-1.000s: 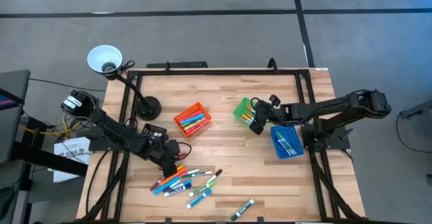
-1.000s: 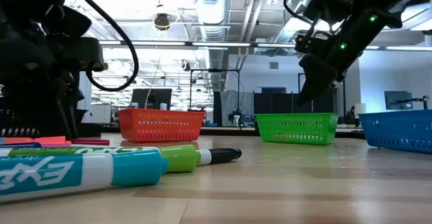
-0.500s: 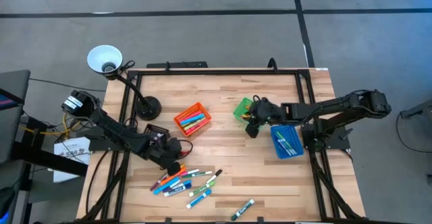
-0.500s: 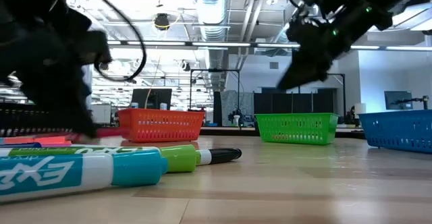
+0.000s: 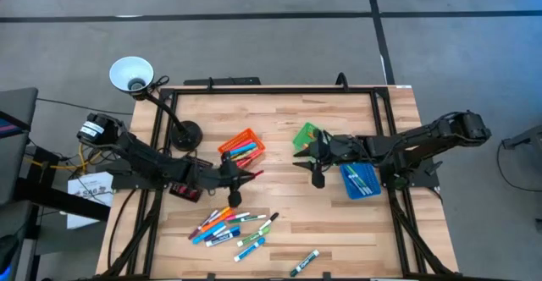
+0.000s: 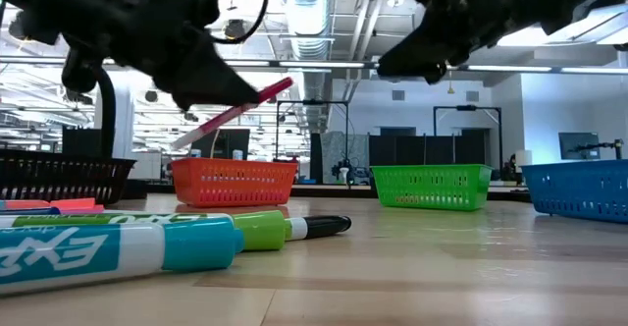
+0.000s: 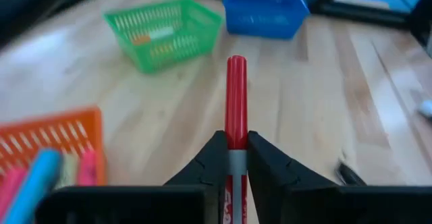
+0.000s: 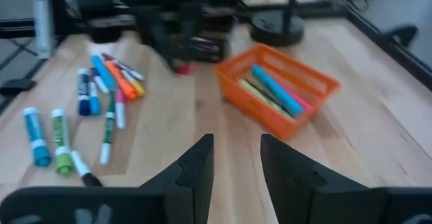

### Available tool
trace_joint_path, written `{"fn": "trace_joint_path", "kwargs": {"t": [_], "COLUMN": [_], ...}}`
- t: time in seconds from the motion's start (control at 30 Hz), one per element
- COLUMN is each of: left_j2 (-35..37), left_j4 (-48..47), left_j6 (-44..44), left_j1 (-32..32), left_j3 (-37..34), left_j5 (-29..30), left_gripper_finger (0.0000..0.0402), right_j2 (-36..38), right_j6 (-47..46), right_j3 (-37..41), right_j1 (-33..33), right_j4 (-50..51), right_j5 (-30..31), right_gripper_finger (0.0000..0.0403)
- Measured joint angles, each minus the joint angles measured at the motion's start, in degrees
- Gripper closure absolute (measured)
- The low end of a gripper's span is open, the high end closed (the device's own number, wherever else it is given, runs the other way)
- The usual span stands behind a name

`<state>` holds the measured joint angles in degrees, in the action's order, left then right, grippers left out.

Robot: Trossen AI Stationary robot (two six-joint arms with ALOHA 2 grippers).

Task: Pick & Place Markers
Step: Put the red marker pen into the blue bin

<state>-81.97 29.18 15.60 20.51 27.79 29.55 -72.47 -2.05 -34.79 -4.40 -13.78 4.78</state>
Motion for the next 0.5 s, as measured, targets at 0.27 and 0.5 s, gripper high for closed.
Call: {"fn": "trace_joint_path", "kwargs": {"t": [0.27,0.5], "left_j2": [0.05,0.07], "left_j4": [5.54,8.87], "left_j6": [-2.32,-5.16], "left_j1": [-6.5,-7.31], "left_j3": [0.03,0.07], "left_j5": [-7.35,-10.3], "left_gripper_finger": [0.0366,0.0363], "right_j2": [0.0,-3.4], "right_j6": [1.02,1.03], "right_j3": [0.0,-0.02], "right_j1": [-1.12,-1.12], "right_j4": [-2.58,-8.99], "right_j5": [-0.5,-0.62], "right_gripper_finger": [0.0289,0.0289]}}
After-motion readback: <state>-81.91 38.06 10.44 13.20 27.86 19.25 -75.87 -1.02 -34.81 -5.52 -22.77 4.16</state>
